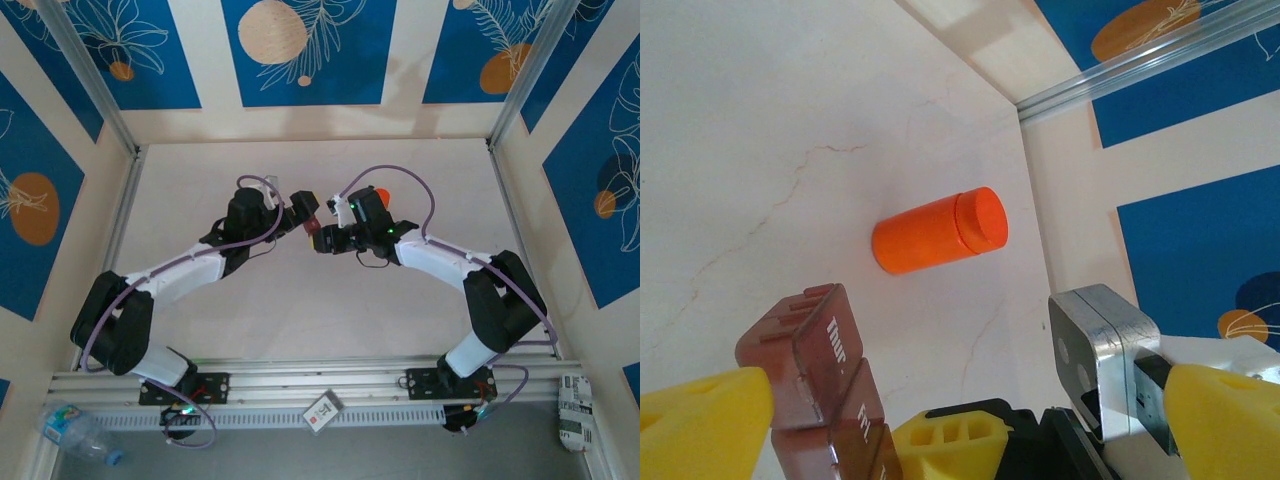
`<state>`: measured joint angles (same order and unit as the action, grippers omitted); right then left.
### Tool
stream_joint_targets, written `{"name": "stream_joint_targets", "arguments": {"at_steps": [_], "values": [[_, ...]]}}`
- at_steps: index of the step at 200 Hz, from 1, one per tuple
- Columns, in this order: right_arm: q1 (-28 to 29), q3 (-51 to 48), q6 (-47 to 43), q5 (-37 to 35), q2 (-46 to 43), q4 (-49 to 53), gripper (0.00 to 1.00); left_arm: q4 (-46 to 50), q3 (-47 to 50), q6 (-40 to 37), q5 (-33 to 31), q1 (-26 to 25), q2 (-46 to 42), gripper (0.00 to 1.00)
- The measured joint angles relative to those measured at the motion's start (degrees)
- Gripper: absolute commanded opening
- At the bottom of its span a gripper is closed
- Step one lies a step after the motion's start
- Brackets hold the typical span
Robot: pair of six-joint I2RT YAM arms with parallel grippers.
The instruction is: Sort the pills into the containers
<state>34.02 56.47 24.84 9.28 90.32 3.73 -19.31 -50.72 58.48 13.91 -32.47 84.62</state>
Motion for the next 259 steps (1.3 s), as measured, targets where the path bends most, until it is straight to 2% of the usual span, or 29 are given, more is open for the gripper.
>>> {"name": "stream_joint_targets", "arguments": {"at_steps": [259], "values": [[0.63, -0.24, 0.85, -0.98, 0.02, -0.26, 0.25, -1.99, -0.02, 2.49, -0.81, -1.44, 0.55, 1.0]]}}
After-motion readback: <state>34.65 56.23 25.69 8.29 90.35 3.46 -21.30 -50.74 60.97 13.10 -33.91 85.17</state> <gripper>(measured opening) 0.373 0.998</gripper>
